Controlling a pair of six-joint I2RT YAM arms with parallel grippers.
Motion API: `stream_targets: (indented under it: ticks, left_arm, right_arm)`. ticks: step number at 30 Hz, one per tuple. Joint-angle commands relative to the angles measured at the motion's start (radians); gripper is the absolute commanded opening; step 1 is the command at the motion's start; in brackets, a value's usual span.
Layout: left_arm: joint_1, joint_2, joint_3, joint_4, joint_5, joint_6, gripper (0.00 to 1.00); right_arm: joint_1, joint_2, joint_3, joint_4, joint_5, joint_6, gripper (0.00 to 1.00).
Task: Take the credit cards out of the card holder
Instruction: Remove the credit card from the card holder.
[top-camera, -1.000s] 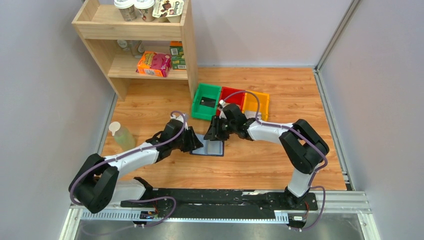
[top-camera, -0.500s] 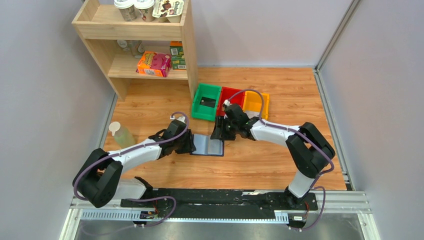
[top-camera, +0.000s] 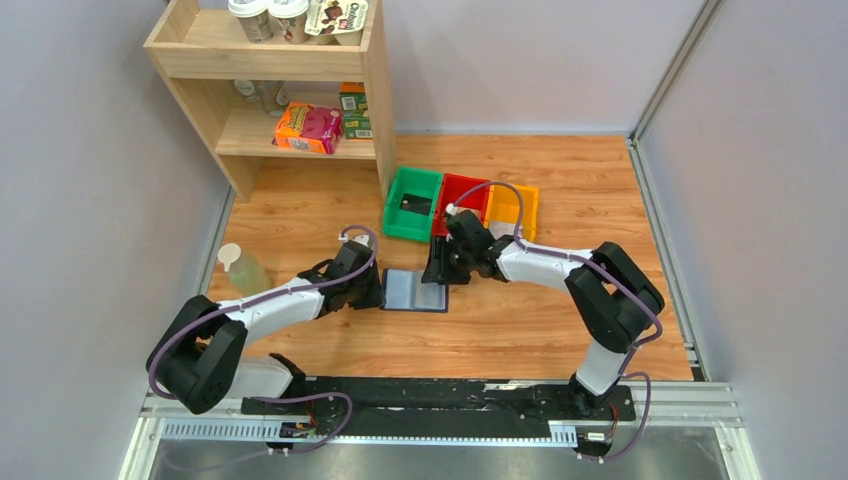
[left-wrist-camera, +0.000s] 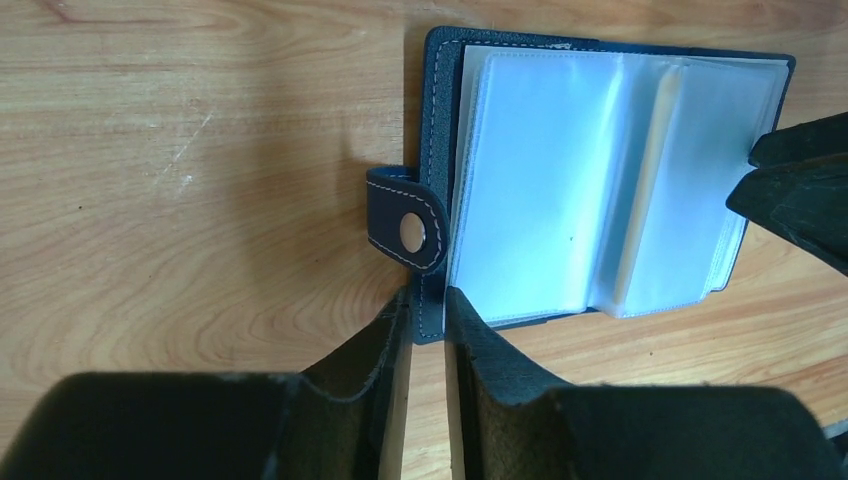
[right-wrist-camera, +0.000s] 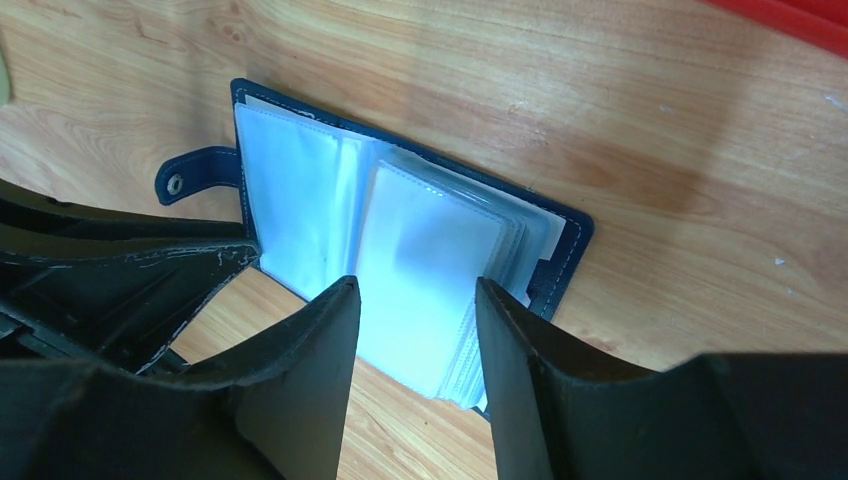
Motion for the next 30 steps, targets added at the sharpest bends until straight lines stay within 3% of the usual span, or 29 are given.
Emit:
stream_targets:
  ticks: [1, 12, 24, 27, 30]
  left_arm:
    - [-0.003, 0.004, -0.016, 0.001, 0.01, -0.014, 0.25]
    - [-0.003, -0.008, -0.03, 0.044, 0.088, -0.038, 0.1]
    - [-0.003, -0.051, -0.079, 0.087, 0.1, -0.098, 0.09]
    - [-0.003, -0.058, -0.091, 0.091, 0.093, -0.11, 0.09]
    - [-0.003, -0.063, -0.094, 0.093, 0.088, -0.118, 0.08]
  right_arm:
    - [0.012, 0.02, 0.034, 0.009, 0.006, -0.01, 0.5]
    - [0.037, 0.063, 0.098, 0.034, -0.061, -0.013, 0.5]
    - [0.126, 0.138, 0.292, 0.037, -0.214, -0.036, 0.51]
    - [0.13, 0.095, 0.3, -0.015, -0.155, -0.066, 0.52]
    - [0.123, 0.031, 0.277, -0.131, 0.038, -0.111, 0.57]
